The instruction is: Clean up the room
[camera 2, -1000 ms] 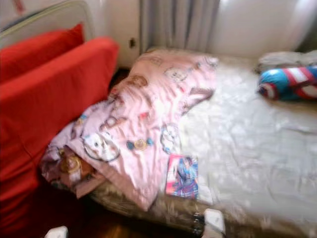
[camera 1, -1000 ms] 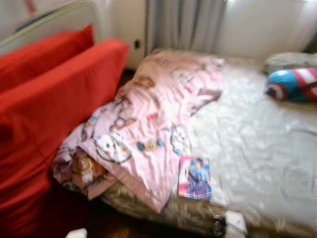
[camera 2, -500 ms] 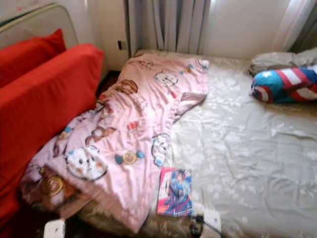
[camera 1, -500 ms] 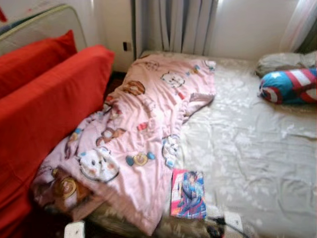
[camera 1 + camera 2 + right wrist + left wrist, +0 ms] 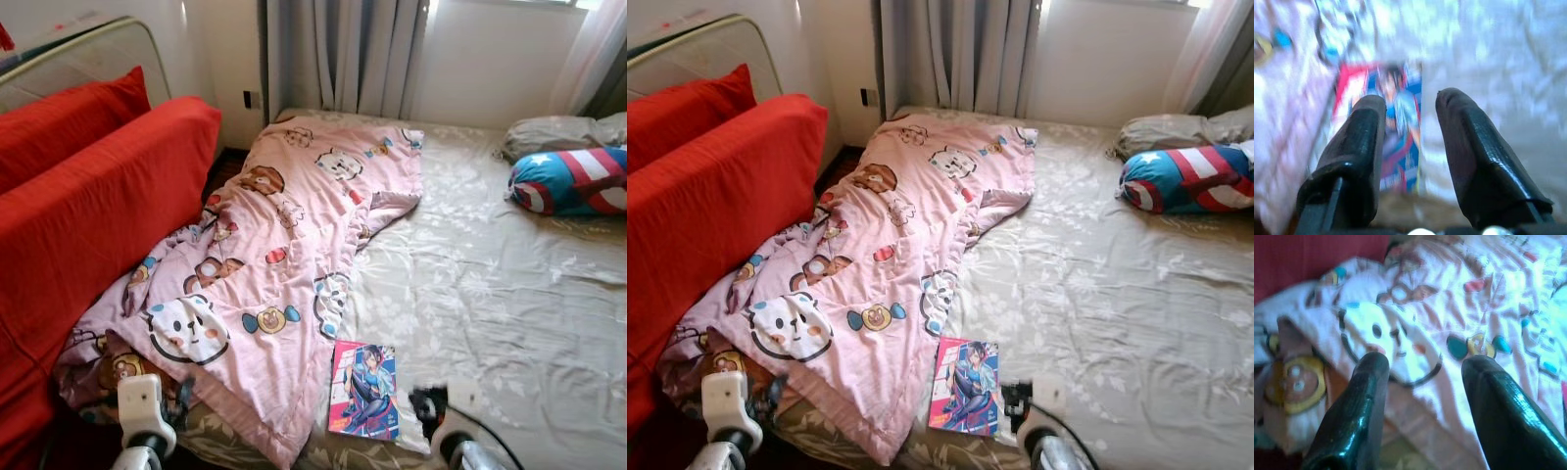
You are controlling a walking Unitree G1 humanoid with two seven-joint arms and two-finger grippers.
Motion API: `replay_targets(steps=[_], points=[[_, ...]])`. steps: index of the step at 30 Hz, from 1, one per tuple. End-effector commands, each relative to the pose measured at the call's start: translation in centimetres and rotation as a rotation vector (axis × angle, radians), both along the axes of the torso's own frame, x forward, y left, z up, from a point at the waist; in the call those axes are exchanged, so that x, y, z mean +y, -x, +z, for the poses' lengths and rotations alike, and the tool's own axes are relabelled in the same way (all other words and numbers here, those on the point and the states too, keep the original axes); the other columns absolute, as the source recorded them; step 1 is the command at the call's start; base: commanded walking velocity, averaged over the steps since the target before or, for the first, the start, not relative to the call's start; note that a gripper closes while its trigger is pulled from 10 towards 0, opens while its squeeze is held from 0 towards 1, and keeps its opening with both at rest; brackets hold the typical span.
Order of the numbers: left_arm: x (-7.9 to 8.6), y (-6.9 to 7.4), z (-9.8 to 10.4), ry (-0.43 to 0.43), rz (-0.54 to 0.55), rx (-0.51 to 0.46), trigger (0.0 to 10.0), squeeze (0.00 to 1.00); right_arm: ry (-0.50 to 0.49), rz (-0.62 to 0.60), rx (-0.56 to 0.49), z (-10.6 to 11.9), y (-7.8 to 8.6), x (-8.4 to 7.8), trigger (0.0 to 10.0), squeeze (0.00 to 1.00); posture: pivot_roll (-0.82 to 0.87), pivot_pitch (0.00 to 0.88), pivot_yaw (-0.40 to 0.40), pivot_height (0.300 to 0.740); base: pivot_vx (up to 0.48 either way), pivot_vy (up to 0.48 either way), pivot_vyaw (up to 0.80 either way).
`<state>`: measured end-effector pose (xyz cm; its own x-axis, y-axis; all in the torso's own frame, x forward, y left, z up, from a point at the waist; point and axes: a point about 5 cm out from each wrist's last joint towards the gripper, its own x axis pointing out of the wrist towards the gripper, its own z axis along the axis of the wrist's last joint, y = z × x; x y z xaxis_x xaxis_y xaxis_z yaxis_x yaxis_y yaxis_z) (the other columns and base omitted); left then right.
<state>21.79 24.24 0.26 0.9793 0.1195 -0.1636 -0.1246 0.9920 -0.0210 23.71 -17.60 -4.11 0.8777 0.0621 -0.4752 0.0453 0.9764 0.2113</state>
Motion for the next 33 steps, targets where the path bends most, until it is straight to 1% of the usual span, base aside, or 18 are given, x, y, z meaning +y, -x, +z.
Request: replay_targets(steps=[1,2,3,7,10,14,17,20,24,26,29,33], points=[[-0.9,0.0,1.3,-0.002,-0.025,-0.052,10.0,0.00,0.018,-0.012,-0.123,1.6,-1.2,-0.4,10.0,0.00,0.04,0.044,-0.048,0.740,0.000,0.000,0.00],[-1.2,-0.1,1.8,-0.003,-0.036,-0.072,10.0,0.00,0.031,-0.003,-0.179,2.4,-1.7,-0.4,10.0,0.00,0.04,0.041,-0.047,0.740,0.000,0.000,0.00],[-1.2,-0.1,1.8,-0.003,-0.036,-0.072,10.0,0.00,0.031,-0.003,-0.179,2.4,-1.7,-0.4,10.0,0.00,0.04,0.041,-0.047,0.740,0.000,0.000,0.00],[-2.0,-0.4,3.0,-0.016,-0.071,-0.112,10.0,0.00,0.053,-0.006,-0.281,3.9,-2.3,-0.4,10.0,0.00,0.03,0.032,-0.051,0.740,0.000,0.000,0.00],[-2.5,-1.0,4.0,-0.026,-0.116,-0.139,10.0,0.00,0.063,0.014,-0.319,4.4,-2.3,-0.2,10.0,0.00,0.05,0.034,-0.060,0.740,0.000,0.000,0.00],[-2.5,-1.8,5.6,-0.031,-0.115,-0.169,10.0,0.00,0.060,-0.011,-0.365,5.5,-3.0,-0.2,10.0,0.00,0.05,0.063,-0.067,0.740,0.000,0.000,0.00],[-2.9,-1.7,6.0,-0.022,-0.105,-0.154,10.0,0.00,0.084,-0.010,-0.357,5.6,-2.9,0.0,10.0,0.00,0.04,0.075,-0.064,0.740,0.000,0.000,0.00],[-3.1,-1.6,6.4,-0.024,-0.096,-0.153,10.0,0.00,0.111,-0.016,-0.313,5.2,-2.6,0.0,10.0,0.00,0.04,0.083,-0.063,0.735,0.000,0.000,0.00],[-2.8,-1.5,6.6,-0.013,-0.071,-0.152,10.0,0.00,0.111,-0.038,-0.310,5.2,-2.5,-0.2,10.0,0.00,0.04,0.094,-0.061,0.715,0.000,0.000,0.00],[-2.9,-1.2,6.1,-0.009,-0.068,-0.126,10.0,0.00,0.110,-0.022,-0.300,4.9,-2.2,0.1,10.0,0.00,0.04,0.096,-0.061,0.706,0.000,0.000,0.00],[-3.0,-1.1,6.0,-0.013,-0.072,-0.116,10.0,0.00,0.105,-0.024,-0.298,4.9,-2.2,0.2,10.0,0.00,0.04,0.096,-0.061,0.706,0.000,0.000,0.00],[-3.0,-1.2,6.4,-0.013,-0.069,-0.121,10.0,0.00,0.099,-0.048,-0.293,5.0,-2.4,0.1,10.0,0.00,0.05,0.111,-0.058,0.706,0.000,0.000,0.00]])
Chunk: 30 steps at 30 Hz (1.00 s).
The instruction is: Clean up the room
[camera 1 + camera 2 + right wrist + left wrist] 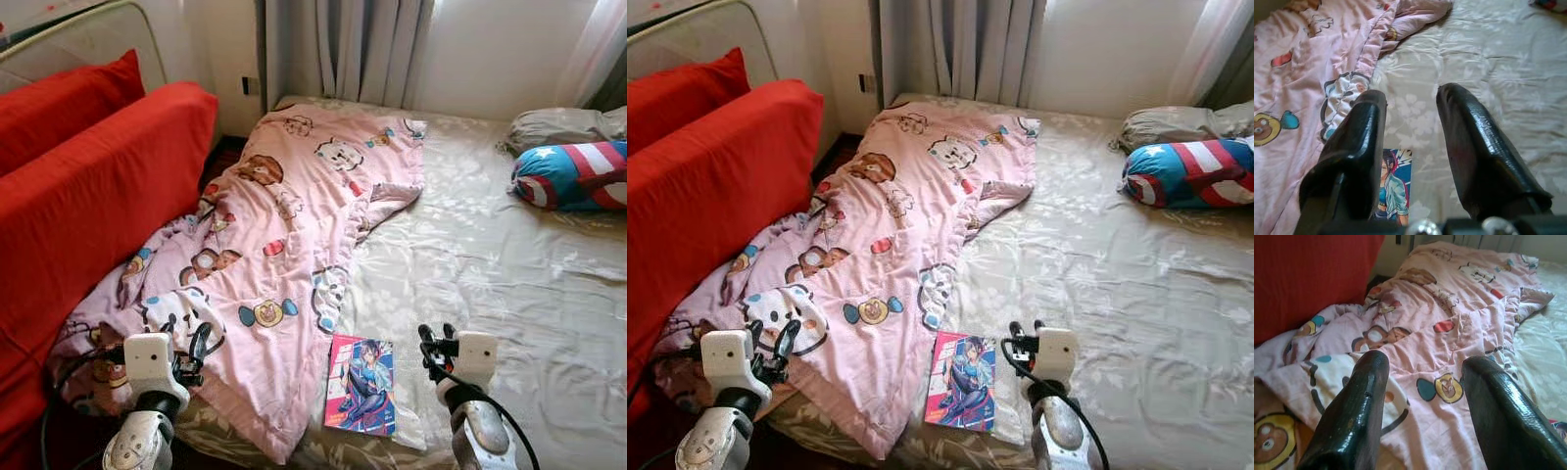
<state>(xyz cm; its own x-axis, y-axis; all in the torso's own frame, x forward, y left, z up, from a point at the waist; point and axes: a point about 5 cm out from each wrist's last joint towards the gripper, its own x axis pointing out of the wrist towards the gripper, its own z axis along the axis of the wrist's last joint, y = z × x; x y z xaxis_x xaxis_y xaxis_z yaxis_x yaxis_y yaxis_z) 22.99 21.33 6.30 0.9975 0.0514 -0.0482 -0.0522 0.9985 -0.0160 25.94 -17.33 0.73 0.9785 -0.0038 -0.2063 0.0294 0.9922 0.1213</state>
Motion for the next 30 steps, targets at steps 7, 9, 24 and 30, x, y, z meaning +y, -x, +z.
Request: replay_targets(steps=[7,9,24,30], points=[[0.1,0.0,0.0,0.001,0.001,0.008,10.0,0.00,0.007,-0.007,0.001,0.3,-0.3,-0.1,10.0,0.00,0.04,0.114,-0.058,0.706,0.000,0.000,0.00],[0.2,0.0,-0.1,0.002,0.005,0.014,10.0,0.00,0.008,-0.005,0.024,0.1,-0.3,-0.1,10.0,0.00,0.04,0.115,-0.058,0.696,0.000,0.000,0.00],[0.5,0.3,-0.7,0.008,0.018,0.027,10.0,0.00,0.002,0.001,0.019,0.0,-0.4,0.0,10.0,0.00,0.05,0.112,-0.063,0.681,0.000,0.000,0.00],[0.7,0.5,-1.3,0.008,0.023,0.046,10.0,0.00,-0.002,0.020,0.053,-0.4,-0.5,0.4,10.0,0.00,0.05,0.110,-0.060,0.661,0.000,0.000,0.00]])
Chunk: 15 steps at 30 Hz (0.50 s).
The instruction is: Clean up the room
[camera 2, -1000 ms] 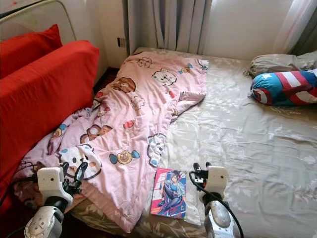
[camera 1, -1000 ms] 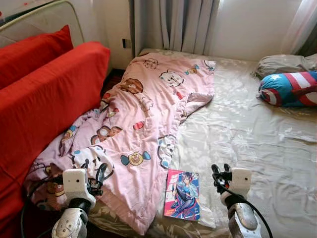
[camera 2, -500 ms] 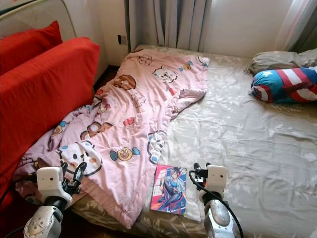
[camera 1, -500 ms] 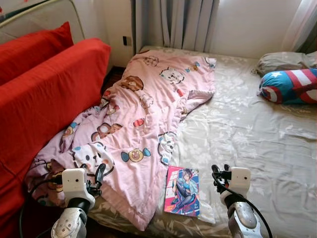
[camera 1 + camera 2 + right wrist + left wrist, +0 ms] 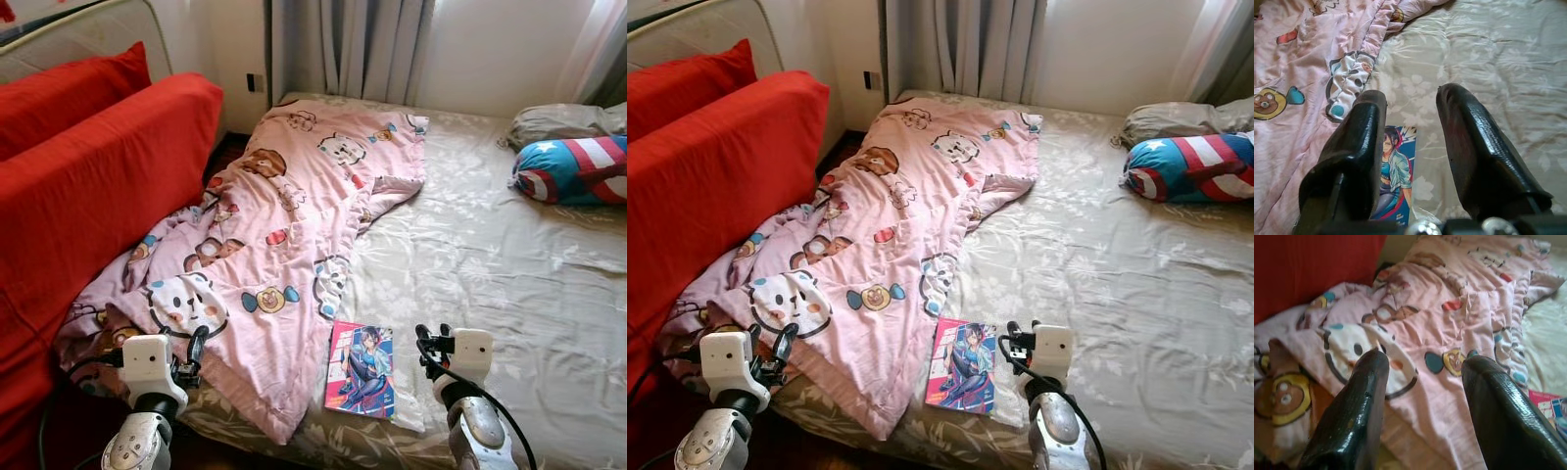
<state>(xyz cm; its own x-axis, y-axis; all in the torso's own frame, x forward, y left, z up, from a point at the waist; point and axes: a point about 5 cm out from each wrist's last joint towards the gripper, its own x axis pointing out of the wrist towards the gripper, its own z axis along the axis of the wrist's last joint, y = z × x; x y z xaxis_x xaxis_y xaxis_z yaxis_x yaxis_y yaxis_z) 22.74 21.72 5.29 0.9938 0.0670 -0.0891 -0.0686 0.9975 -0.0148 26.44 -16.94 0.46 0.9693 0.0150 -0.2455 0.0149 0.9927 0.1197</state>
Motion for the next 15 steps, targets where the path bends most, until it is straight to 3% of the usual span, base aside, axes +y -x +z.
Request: replay_targets(steps=[1,15], points=[[0.29,0.32,-0.30,0.007,0.007,0.006,10.0,0.00,-0.002,-0.002,-0.004,-0.01,0.01,-0.01,10.0,0.00,0.05,0.109,-0.058,0.656,0.000,0.000,0.00],[0.24,0.41,-0.70,0.012,0.007,0.014,10.0,0.00,-0.010,0.007,0.001,-0.28,-0.03,0.29,10.0,0.00,0.05,0.110,-0.054,0.656,0.000,0.000,0.00]])
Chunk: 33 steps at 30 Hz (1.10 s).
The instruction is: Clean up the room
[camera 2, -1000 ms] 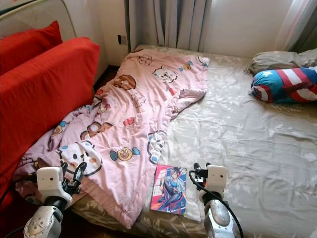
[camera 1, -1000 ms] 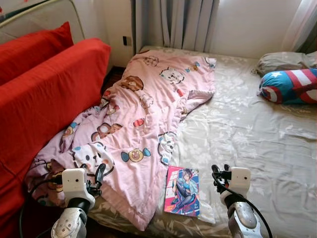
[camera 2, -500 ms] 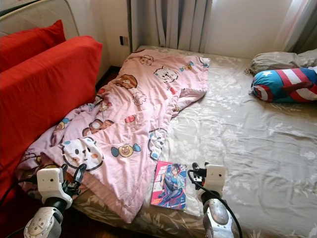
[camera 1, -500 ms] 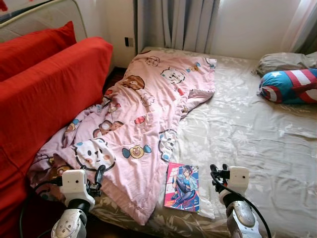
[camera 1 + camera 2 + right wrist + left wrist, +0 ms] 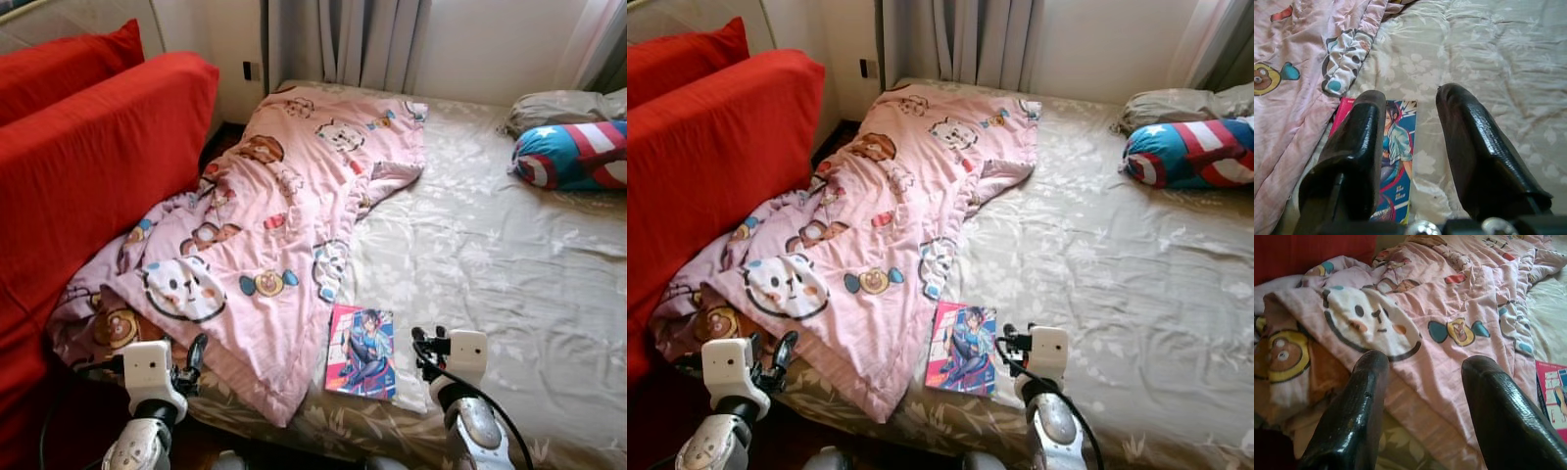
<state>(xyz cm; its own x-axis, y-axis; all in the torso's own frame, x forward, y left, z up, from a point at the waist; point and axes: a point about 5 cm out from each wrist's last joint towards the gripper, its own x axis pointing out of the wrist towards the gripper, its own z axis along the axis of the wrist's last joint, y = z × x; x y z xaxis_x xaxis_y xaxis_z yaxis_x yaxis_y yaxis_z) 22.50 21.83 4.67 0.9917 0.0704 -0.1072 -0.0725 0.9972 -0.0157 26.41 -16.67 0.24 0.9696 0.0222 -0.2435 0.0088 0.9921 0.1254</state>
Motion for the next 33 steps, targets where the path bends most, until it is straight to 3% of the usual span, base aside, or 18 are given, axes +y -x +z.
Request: replay_targets(steps=[1,9,31,33], points=[[0.08,0.16,-0.15,0.011,0.004,-0.002,10.0,0.00,-0.004,0.002,0.008,-0.13,-0.06,0.04,10.0,0.00,0.05,0.110,-0.054,0.656,0.000,0.000,0.00],[-0.22,0.33,-0.46,0.017,-0.003,0.009,10.0,0.00,0.006,0.007,0.053,-0.58,-0.04,0.12,10.0,0.00,0.05,0.110,-0.054,0.651,0.000,0.000,0.00],[-0.78,0.42,-0.58,0.019,-0.030,0.020,10.0,0.00,0.016,0.022,0.054,-0.67,-0.10,0.53,10.0,0.00,0.05,0.090,-0.043,0.636,0.000,0.000,0.00],[-0.81,0.36,-0.48,0.013,-0.039,0.018,10.0,0.00,0.015,0.024,0.040,-0.56,-0.16,0.62,10.0,0.00,0.05,0.088,-0.041,0.617,0.000,0.000,0.00]])
